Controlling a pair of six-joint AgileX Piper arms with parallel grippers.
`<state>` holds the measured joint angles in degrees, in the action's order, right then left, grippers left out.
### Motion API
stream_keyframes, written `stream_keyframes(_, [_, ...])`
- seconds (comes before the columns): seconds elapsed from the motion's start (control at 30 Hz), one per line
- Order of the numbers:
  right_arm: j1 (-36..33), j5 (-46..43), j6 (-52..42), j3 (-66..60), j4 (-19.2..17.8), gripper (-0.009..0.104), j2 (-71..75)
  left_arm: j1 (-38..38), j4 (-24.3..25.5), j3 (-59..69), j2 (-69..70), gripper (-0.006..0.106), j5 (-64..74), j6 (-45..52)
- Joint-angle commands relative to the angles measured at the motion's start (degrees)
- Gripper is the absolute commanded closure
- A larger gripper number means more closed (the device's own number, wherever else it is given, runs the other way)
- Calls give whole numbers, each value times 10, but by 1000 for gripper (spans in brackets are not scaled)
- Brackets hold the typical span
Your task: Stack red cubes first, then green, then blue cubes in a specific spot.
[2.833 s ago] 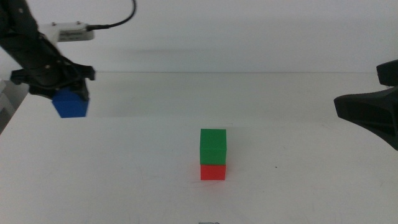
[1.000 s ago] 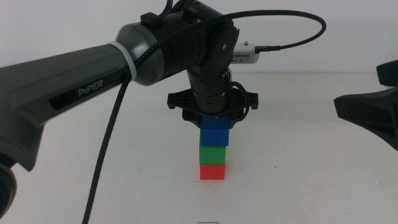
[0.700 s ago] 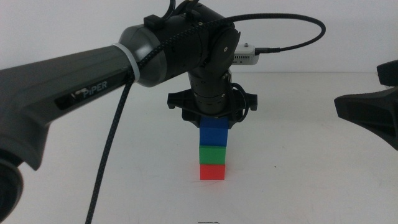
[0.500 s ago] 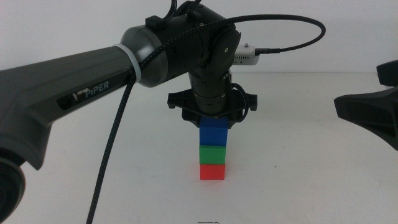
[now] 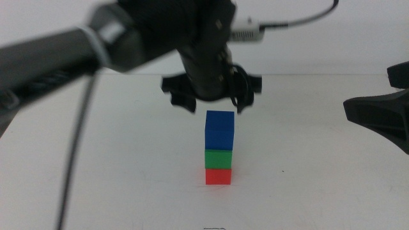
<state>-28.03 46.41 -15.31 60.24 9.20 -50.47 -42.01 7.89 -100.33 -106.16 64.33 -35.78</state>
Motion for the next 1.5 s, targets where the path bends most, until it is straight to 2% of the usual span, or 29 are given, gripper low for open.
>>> stream_keyframes(0.0, [5, -37, -5, 15, 3, 1, 4, -1, 13, -16, 69, 7, -6, 19])
stream_keyframes(0.27, [5, -37, -5, 15, 3, 1, 4, -1, 94, -16, 175, 7, 46, 195])
stream_keyframes(0.4, [5, -37, -5, 15, 3, 1, 4, -1, 105, -15, 222, 7, 113, 196])
stream_keyframes(0.8, [5, -37, -5, 15, 3, 1, 4, 10, 140, -11, 298, 7, 110, 196])
stream_keyframes(1.0, [5, -37, -5, 15, 5, 1, 4, 90, 59, 43, 347, 7, 56, 243])
stream_keyframes(1.2, [5, -37, -5, 15, 5, 1, -1, 223, -24, 143, 419, 7, -109, 301])
stream_keyframes(1.33, [5, -37, -5, 15, 5, 1, -3, 288, -46, 201, 462, 7, -174, 303])
stream_keyframes(1.47, [5, -37, -5, 15, 5, 1, -3, 313, -48, 236, 487, 7, -184, 303])
